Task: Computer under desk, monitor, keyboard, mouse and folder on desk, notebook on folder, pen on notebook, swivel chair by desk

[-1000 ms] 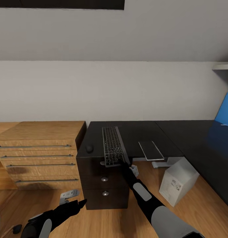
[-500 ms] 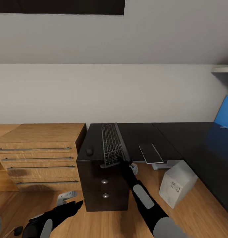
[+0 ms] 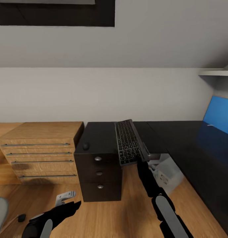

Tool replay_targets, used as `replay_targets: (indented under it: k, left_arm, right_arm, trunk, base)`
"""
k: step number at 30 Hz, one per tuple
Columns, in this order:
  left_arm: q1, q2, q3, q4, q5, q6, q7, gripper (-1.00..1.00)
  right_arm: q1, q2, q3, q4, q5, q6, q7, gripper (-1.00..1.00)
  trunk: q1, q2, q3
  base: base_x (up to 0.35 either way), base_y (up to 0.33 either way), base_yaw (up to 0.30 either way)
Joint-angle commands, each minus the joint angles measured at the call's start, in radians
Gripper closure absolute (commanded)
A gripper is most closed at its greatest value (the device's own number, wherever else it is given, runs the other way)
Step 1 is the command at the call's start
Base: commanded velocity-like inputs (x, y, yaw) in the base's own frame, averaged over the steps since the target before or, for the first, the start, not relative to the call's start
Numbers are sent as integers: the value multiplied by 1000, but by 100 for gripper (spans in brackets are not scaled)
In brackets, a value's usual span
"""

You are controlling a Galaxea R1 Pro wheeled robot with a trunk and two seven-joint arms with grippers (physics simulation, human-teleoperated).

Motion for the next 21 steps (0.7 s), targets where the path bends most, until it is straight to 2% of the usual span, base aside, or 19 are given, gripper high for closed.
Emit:
replay_targets:
  k: [1, 2, 5, 6, 7, 8, 9, 11, 12, 14, 15, 16, 17, 21]
  left_arm:
    - [-1, -1, 2, -2, 9, 5, 4, -100]
    - [-1, -1, 2, -3, 10, 5, 4, -100]
    - [-1, -1, 2, -4, 10, 4, 2, -100]
    - [-1, 1, 3, -7, 12, 2, -2, -100]
    - [-1, 4, 10, -8, 15, 2, -9, -100]
    - [-1, 4, 10, -8, 15, 1, -9, -100]
    - [-1, 5, 10, -8, 15, 1, -9, -100]
    - [-1, 5, 10, -8, 15, 1, -10, -100]
    - [-1, 5, 9, -8, 15, 1, -10, -100]
    - [-1, 5, 10, -8, 15, 1, -10, -100]
    - [-1, 5, 10, -8, 15, 1, -10, -100]
    - [-1, 5, 10, -8, 15, 1, -10, -100]
    - [-1, 5, 10, -8, 15, 1, -9, -100]
    - [-1, 5, 10, -8, 16, 1, -9, -100]
  right_arm:
    - [0, -1, -3, -1, -13, -8, 2, 100]
    - [1, -2, -20, -3, -25, -18, -6, 100]
    - [1, -3, -28, -7, -38, -21, -27, 100]
    - [1, -3, -44, -13, -45, -20, -35, 100]
    - [1, -51, -81, -12, -182, -13, -40, 100]
    - [1, -70, -82, -11, -222, -12, -40, 100]
    - [1, -78, -82, -11, -242, -12, -40, 100]
    - [1, -125, -82, -11, -349, -4, -40, 100]
    - [1, -137, -82, -11, -374, 14, -40, 100]
    - [1, -149, -85, -11, -405, 64, -38, 100]
    - [1, -155, -88, -10, -433, 129, -36, 100]
    - [1, -156, -89, -10, -441, 148, -36, 100]
    - [1, -159, -94, -9, -467, 191, -34, 100]
    - [1, -162, -117, -7, -499, 229, -33, 100]
  trunk:
    - [-5, 7, 2]
    - [-8, 14, 5]
    - [-20, 35, 15]
    - [-24, 42, 18]
    - [-28, 49, 21]
    - [-31, 56, 24]
    - [-35, 63, 27]
    - [-43, 77, 34]
    - [-47, 84, 37]
    - [-54, 98, 43]
    - [-58, 105, 46]
    - [-62, 112, 49]
    - [-66, 119, 52]
    - [-81, 147, 65]
  base:
    - [-297, -213, 0]
    - [-295, -223, 0]
    - [-294, -226, 0]
    - [-294, -230, 0]
    - [-295, -231, 0]
    - [-295, -231, 0]
    - [-295, -231, 0]
    - [-295, -225, 0]
    - [-295, -216, 0]
    - [-295, -208, 0]
    - [-295, -201, 0]
    - [-295, -200, 0]
    - [-295, -198, 0]
    - [-295, -195, 0]
